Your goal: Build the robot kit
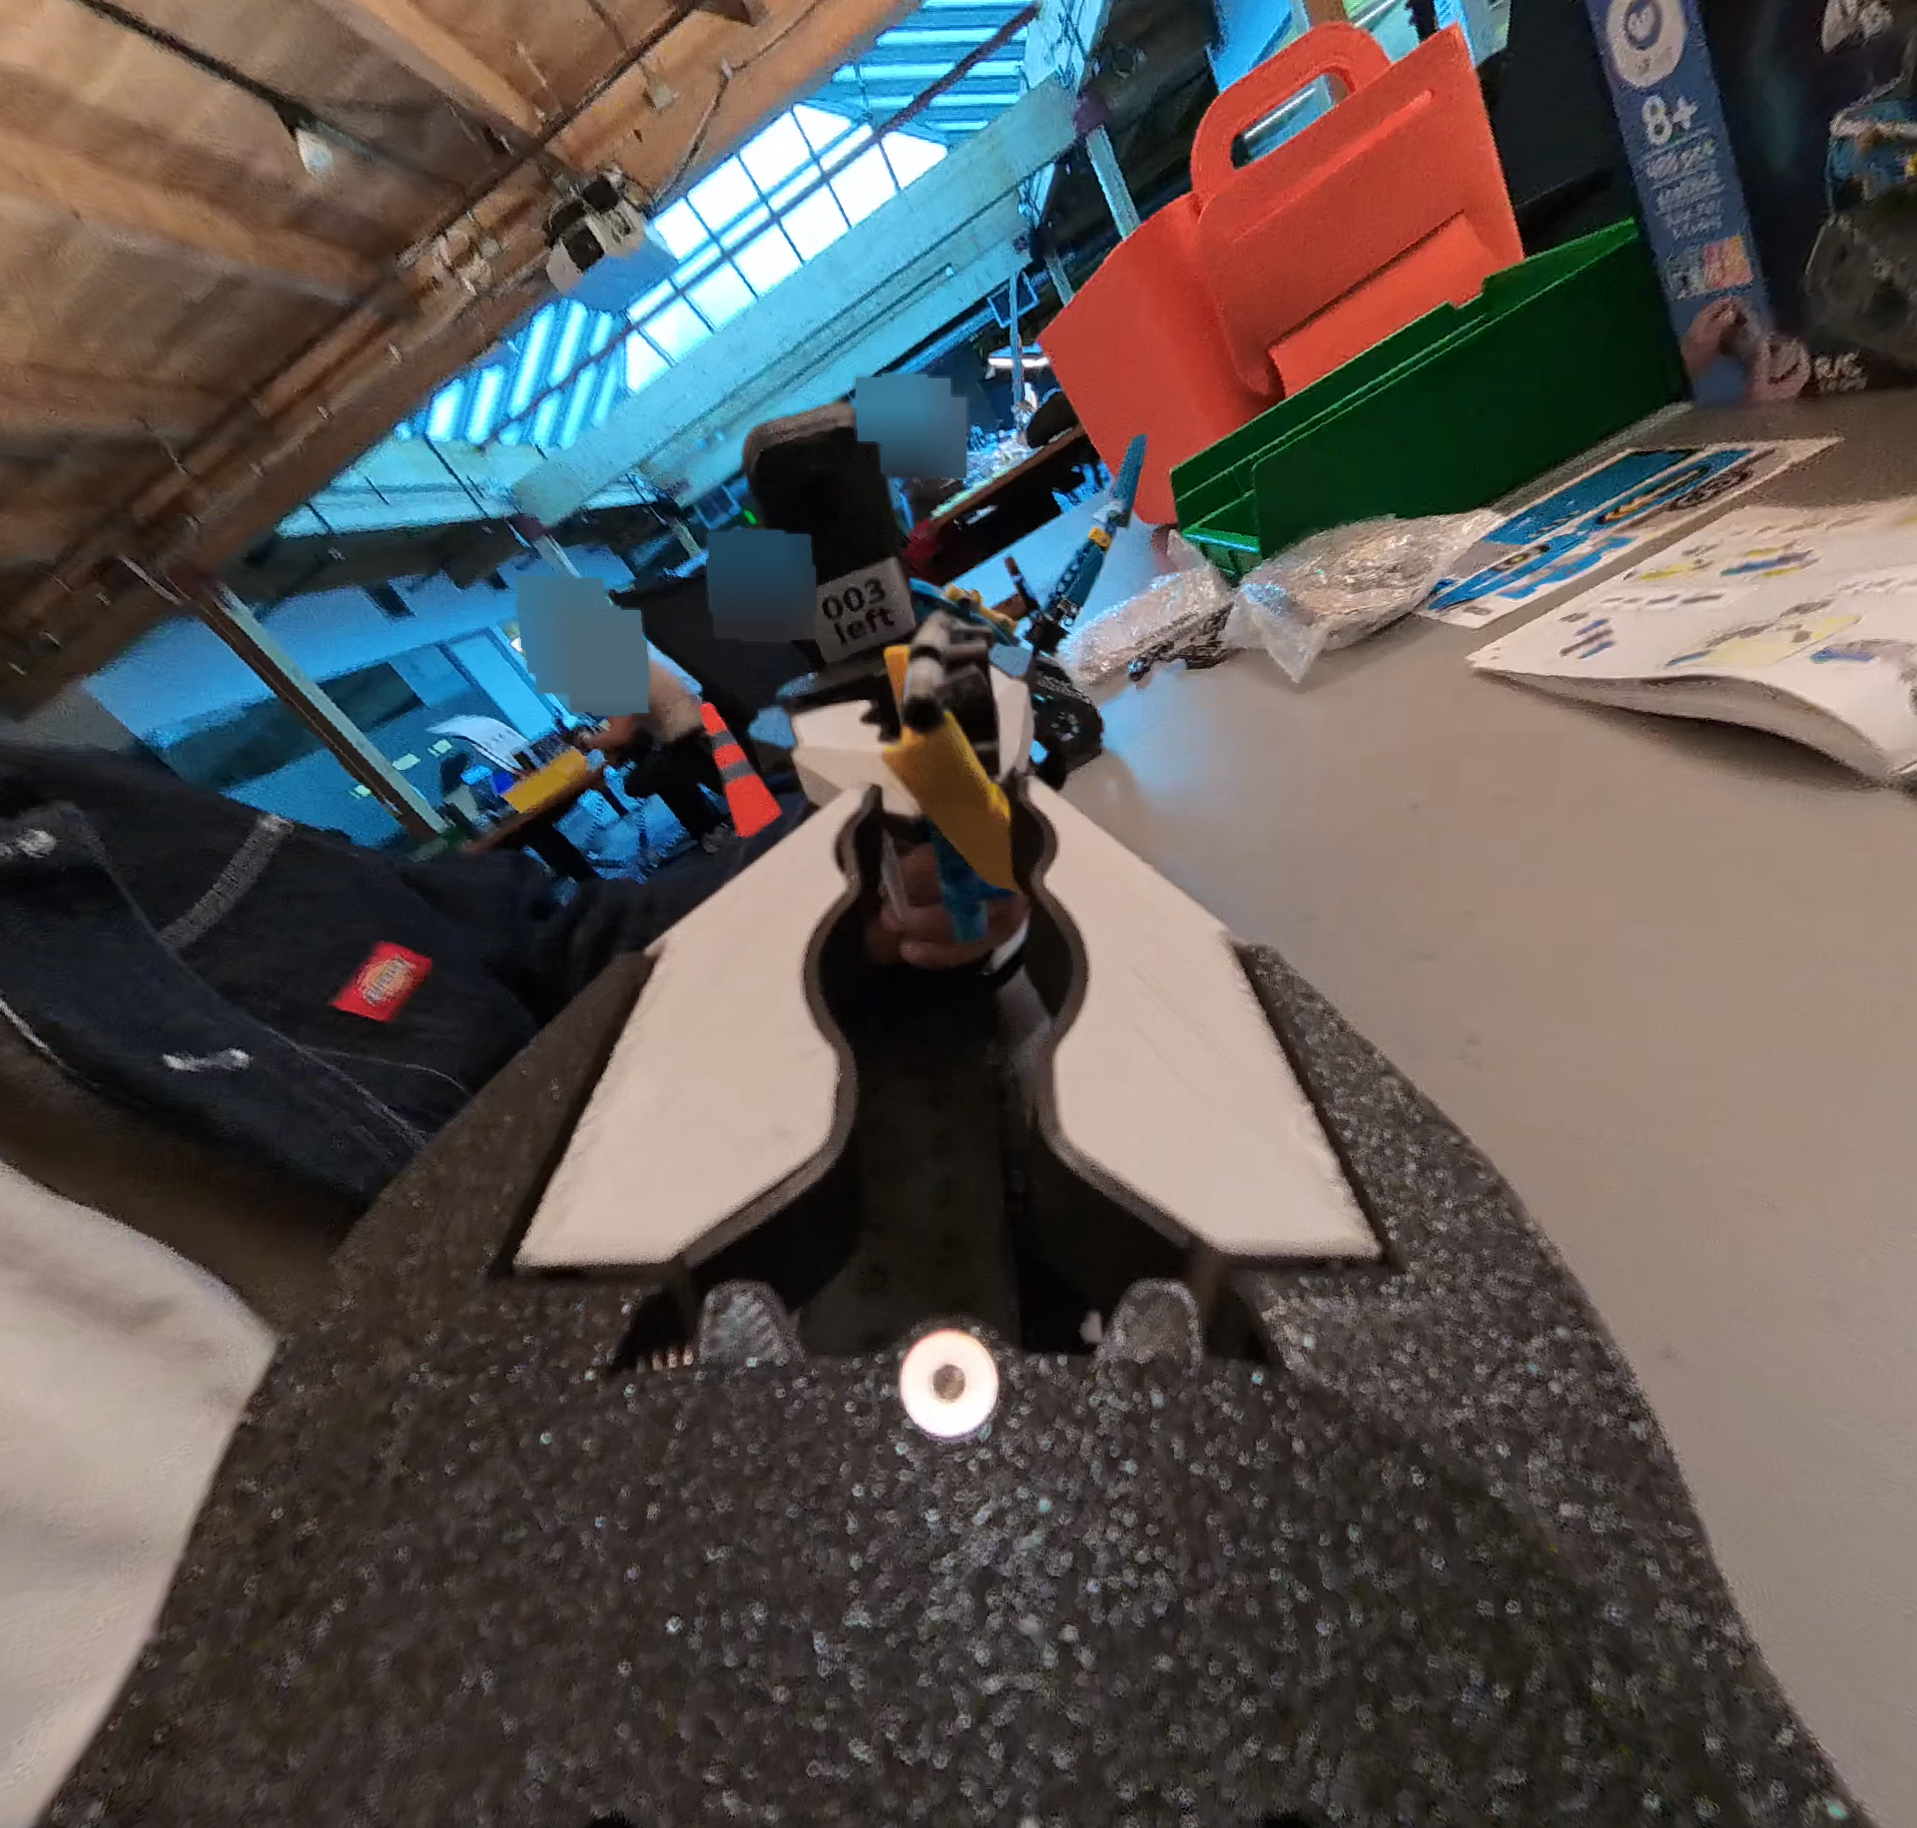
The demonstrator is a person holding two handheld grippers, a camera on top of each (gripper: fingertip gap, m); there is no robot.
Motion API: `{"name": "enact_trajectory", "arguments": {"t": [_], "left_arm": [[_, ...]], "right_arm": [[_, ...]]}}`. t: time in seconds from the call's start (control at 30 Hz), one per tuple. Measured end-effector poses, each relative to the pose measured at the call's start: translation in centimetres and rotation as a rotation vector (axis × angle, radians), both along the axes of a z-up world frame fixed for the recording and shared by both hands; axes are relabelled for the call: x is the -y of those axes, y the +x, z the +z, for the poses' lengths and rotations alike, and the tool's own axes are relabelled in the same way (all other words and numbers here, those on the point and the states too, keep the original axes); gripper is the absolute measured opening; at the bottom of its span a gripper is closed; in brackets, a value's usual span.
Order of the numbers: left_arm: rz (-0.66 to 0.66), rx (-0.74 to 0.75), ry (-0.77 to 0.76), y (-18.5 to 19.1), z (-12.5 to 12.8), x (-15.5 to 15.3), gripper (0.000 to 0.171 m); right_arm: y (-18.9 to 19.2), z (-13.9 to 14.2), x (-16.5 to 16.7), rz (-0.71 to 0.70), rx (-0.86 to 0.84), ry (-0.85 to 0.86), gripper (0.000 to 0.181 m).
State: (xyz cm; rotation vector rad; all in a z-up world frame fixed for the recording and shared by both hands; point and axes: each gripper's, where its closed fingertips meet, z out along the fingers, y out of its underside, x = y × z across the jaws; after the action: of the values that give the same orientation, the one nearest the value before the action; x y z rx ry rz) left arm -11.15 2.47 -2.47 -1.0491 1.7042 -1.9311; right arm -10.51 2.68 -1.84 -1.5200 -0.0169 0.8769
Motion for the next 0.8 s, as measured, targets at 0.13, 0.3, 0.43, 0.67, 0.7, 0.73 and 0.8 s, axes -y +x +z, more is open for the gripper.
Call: {"name": "enact_trajectory", "arguments": {"t": [0.13, 0.3, 0.43, 0.67, 0.7, 0.73, 0.8], "left_arm": [[-0.027, 0.016, 0.013, -0.3, 0.0, 0.9, 0.011], [-0.117, -0.038, -0.025, -0.7, -0.7, 2.1, 0.016], [-0.161, -0.043, -0.074, -1.1, -0.1, 2.3, 0.015], [-0.099, 0.055, 0.088, -1.2, -0.6, 2.8, 0.012], [-0.077, 0.061, 0.128, -1.0, -0.9, 2.8, 0.012], [-0.066, 0.071, 0.153, -0.9, -1.0, 2.8, 0.012], [-0.027, 0.097, 0.232, -0.6, -1.5, 2.7, 0.014]], "right_arm": [[-1.0, 0.1, 0.0, 0.019, 0.042, 0.009, 0.02], [-0.8, 0.2, 0.4, 0.053, 0.004, 0.002, 0.016], [-1.1, 0.6, 0.7, 0.088, -0.028, 0.016, 0.016], [-1.4, 0.5, 1.1, 0.288, -0.371, -0.071, 0.02], [-1.2, 0.3, 1.0, 0.29, -0.386, -0.087, 0.02], [-1.2, 0.1, 1.1, 0.305, -0.408, -0.1, 0.02], [-1.0, -0.1, 1.1, 0.332, -0.473, -0.131, 0.02]]}}
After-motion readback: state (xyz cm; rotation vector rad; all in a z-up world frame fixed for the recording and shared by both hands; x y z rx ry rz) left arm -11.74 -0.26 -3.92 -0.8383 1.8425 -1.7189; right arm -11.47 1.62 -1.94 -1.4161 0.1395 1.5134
